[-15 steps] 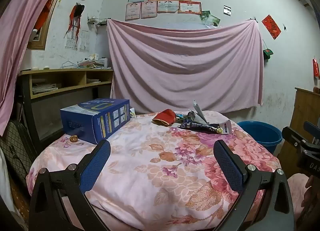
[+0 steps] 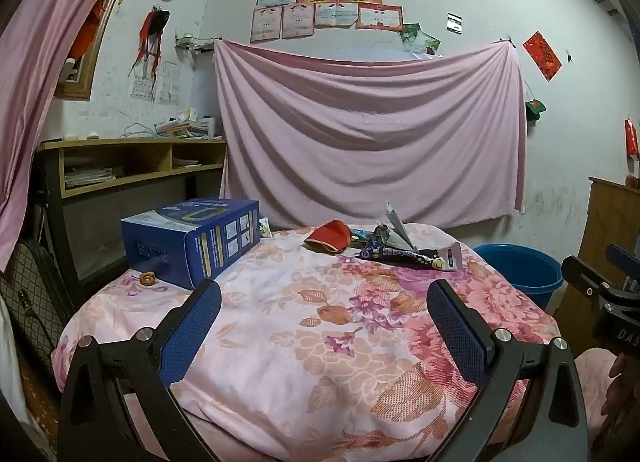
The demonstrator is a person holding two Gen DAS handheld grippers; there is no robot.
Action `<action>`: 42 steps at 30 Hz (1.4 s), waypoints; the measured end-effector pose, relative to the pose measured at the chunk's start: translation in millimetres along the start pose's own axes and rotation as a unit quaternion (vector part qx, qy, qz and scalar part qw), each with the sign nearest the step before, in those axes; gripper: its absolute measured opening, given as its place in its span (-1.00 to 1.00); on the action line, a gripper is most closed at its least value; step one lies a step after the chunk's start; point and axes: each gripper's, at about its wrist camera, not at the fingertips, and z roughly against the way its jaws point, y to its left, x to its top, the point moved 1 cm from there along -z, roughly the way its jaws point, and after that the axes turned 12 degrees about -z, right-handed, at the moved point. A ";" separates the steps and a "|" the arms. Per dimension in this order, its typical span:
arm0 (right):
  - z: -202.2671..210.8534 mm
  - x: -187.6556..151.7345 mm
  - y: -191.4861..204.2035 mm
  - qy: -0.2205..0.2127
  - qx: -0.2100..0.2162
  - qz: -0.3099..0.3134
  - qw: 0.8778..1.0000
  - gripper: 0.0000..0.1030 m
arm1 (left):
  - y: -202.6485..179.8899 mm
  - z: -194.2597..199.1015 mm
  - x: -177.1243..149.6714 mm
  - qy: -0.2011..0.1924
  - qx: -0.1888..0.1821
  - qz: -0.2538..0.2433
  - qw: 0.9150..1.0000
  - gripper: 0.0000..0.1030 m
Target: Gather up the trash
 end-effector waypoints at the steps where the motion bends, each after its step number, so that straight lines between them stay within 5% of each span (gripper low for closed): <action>1: 0.2 0.0 -0.1 0.000 0.000 0.000 1.000 1.00 | -0.5 1.0 0.2 0.000 -0.001 0.001 1.000 0.96; 42: 0.8 0.3 1.0 -0.001 0.001 0.002 1.000 1.00 | -1.0 3.1 3.3 -0.003 -0.001 0.002 1.000 0.96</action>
